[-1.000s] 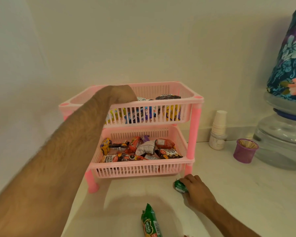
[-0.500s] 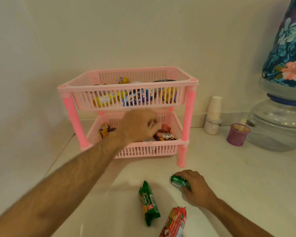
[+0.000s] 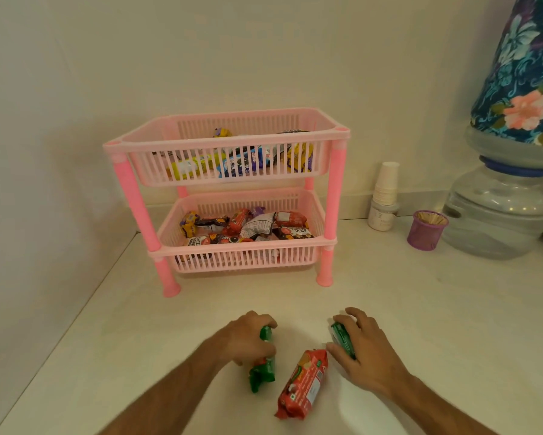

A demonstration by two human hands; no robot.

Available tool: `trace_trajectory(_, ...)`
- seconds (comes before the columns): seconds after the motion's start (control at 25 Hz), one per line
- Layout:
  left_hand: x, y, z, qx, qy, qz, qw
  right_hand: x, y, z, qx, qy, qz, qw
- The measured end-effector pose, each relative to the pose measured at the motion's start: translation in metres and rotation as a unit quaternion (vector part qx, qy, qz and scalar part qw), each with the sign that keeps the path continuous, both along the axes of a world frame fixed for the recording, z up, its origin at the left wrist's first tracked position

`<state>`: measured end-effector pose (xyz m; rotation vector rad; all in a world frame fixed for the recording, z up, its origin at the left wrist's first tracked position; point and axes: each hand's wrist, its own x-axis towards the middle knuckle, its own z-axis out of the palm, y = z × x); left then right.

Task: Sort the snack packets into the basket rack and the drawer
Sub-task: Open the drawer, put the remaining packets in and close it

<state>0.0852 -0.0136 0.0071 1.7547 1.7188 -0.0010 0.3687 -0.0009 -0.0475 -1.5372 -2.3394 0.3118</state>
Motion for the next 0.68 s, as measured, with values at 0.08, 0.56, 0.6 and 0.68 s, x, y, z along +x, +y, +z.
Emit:
trace_trajectory(0.08,0.002,-0.014,-0.005,0.005,0.008,-0.016,1.0,0.003,-0.01,-0.001,-0.037,0.025,0.006,0.999)
trace_trajectory(0.56,0.066,-0.057,-0.018,0.028,0.004,-0.024,0.999,0.027,-0.027,0.005,-0.052,-0.098,0.115,0.987)
trace_trajectory(0.6,0.076,-0.057,-0.02,0.036,0.005,-0.019,0.999,0.034,-0.023,0.008,-0.05,-0.106,0.117,0.986)
trace_trajectory(0.68,0.101,-0.054,-0.024,0.058,0.011,-0.005,0.998,0.05,-0.017,0.011,-0.042,-0.117,0.112,0.986)
